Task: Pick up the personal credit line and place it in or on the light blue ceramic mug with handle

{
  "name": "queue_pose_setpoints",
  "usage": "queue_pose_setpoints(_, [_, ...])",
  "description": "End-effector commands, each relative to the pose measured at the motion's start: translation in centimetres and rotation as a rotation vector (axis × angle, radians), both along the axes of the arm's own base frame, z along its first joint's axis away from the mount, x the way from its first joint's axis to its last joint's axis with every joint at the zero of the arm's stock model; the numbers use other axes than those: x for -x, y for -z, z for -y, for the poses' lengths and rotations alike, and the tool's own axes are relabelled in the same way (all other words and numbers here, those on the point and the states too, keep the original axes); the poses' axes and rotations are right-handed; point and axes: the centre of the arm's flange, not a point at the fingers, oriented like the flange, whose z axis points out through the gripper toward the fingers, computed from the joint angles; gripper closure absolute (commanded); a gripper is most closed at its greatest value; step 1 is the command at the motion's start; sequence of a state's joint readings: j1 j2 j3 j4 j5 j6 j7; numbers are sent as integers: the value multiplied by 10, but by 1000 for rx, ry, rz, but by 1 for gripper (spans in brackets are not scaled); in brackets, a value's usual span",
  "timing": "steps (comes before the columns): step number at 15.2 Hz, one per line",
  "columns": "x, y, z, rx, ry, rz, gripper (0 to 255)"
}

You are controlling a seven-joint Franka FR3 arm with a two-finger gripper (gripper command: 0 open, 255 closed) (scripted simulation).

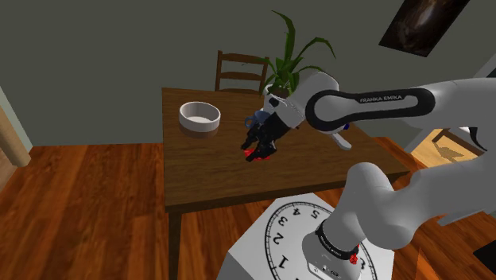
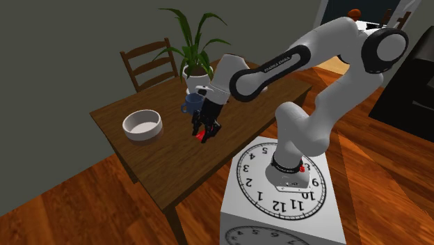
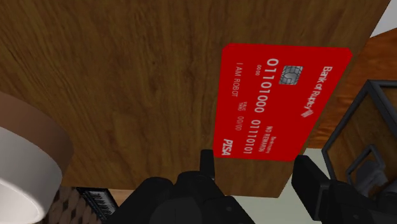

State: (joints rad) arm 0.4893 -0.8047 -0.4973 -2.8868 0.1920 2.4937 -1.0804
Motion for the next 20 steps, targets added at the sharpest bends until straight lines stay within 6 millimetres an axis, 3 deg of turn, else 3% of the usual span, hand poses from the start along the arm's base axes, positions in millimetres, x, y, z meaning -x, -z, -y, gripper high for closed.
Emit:
queue_pose_setpoints(1, [-1, -10, 0, 0, 0, -1, 255])
queue_pose_setpoints(14, [-1, -75, 0, 0, 0, -1, 255])
queue_pose_setpoints(20, [-45, -78, 67, 0, 0, -1, 255])
